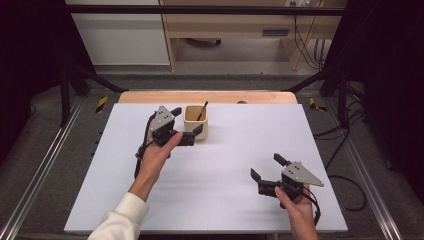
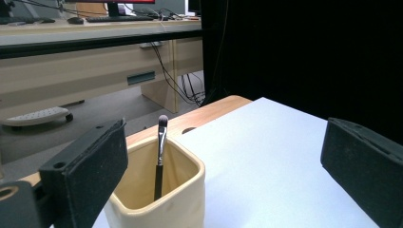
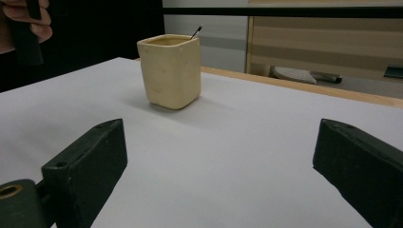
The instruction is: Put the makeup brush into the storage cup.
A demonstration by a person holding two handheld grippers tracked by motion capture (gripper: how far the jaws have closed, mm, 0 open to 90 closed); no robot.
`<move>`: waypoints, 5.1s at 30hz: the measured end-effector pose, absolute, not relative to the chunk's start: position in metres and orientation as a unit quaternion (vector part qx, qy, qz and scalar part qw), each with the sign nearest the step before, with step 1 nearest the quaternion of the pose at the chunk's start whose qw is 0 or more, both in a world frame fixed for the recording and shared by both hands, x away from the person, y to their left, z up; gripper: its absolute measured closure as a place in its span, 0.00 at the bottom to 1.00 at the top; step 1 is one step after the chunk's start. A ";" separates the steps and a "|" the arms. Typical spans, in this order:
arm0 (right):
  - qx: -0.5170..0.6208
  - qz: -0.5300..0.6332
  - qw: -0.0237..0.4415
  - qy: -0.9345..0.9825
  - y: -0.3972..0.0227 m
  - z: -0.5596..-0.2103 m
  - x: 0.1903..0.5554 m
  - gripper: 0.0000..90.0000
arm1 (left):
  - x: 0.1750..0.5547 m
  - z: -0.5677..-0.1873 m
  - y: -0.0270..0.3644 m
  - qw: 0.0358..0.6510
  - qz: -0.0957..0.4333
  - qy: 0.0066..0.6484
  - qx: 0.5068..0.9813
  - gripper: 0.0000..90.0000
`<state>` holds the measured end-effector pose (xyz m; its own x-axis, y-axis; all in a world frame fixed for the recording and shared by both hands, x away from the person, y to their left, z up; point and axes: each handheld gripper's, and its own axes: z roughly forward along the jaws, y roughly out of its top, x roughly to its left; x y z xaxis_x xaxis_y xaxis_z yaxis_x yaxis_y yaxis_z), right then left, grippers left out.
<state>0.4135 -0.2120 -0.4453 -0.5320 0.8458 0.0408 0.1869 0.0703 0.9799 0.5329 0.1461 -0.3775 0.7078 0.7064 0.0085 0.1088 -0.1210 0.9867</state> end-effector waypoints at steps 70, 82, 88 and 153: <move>0.380 0.557 0.294 0.678 -0.209 -0.446 0.411 0.05 | 0.452 -0.403 0.253 0.594 0.267 0.275 0.707 0.01; 0.379 0.555 0.295 0.680 -0.208 -0.447 0.410 0.05 | 0.442 -0.409 0.269 0.593 0.269 0.279 0.706 0.01; 0.378 0.554 0.295 0.680 -0.208 -0.447 0.410 0.05 | 0.438 -0.412 0.276 0.594 0.270 0.278 0.705 0.01; 0.368 0.563 0.350 0.653 -0.266 -0.457 0.406 0.05 | 0.408 -0.451 0.317 0.604 0.311 0.257 0.688 0.01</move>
